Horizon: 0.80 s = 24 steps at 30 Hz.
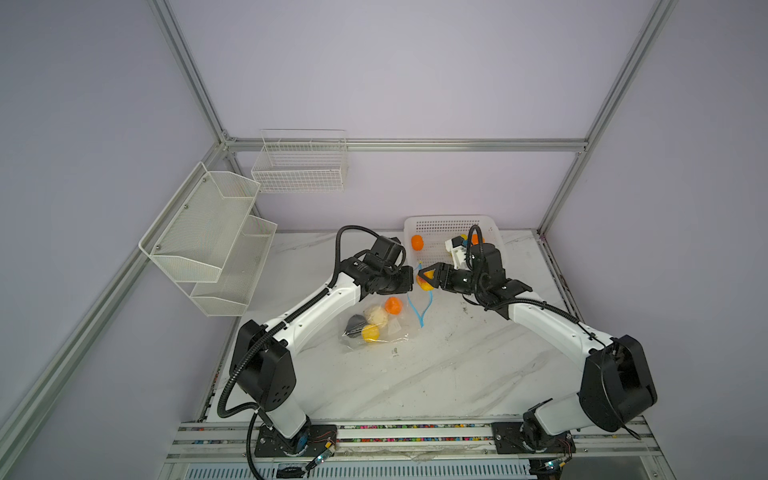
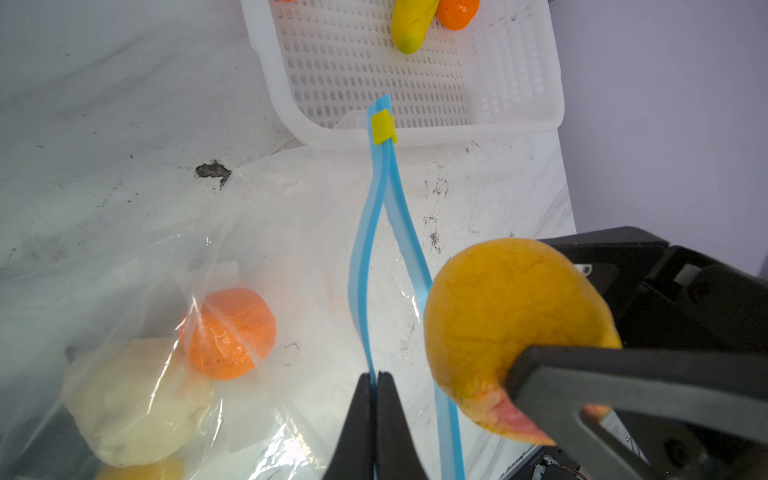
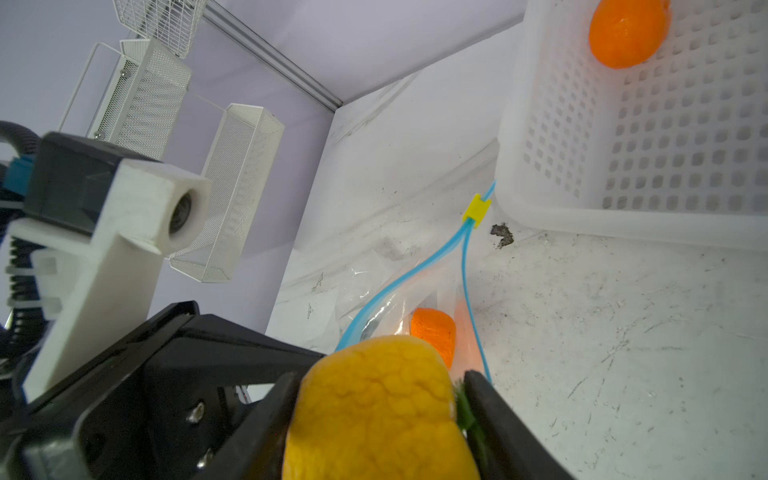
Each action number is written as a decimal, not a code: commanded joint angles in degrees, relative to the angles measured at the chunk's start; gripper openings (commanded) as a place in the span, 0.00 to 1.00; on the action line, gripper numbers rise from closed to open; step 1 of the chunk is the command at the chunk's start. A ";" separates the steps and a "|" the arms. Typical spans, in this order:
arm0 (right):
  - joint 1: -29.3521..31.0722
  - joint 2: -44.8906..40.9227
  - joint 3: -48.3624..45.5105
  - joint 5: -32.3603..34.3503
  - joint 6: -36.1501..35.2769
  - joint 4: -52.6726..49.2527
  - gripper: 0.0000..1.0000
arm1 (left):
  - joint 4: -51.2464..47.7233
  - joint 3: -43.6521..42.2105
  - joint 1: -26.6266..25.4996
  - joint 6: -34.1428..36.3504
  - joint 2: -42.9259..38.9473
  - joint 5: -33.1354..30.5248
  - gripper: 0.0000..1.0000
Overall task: Place the food in the zip-top bag and seal the zipper
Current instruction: 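Lift the yellow mango with the right gripper and carry it to the bag mouth, then lower the yellow mango into the bag and open the right gripper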
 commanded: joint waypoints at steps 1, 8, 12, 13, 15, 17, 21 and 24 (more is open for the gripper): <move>0.55 0.76 -0.46 -0.50 0.80 2.09 0.63 | 2.27 0.10 0.21 -0.23 -2.02 0.53 0.00; 0.77 2.15 -1.05 -0.39 0.44 2.17 0.63 | 2.26 -0.56 0.17 -0.38 -2.66 0.51 0.00; 0.79 2.28 -1.17 -0.31 0.03 2.00 0.63 | 2.30 -0.83 0.19 -0.41 -3.16 0.11 0.00; 0.86 2.30 -1.16 -0.22 -0.05 1.91 0.63 | 2.25 -0.87 0.22 -0.42 -3.15 0.25 0.00; 0.80 2.36 -1.20 -0.17 -0.32 1.74 0.63 | 2.27 -0.87 0.21 -0.47 -3.20 0.27 0.00; 0.84 2.50 -1.31 -0.25 -0.30 1.83 0.63 | 2.25 -0.87 0.16 -0.56 -3.17 0.30 0.00; 0.89 2.54 -1.60 -0.39 -0.34 1.95 0.64 | 2.25 -0.70 0.22 -0.68 -3.20 0.33 0.00; 0.88 2.73 -1.61 -0.45 -0.59 1.73 0.65 | 2.25 -0.52 0.17 -0.56 -3.20 0.35 0.00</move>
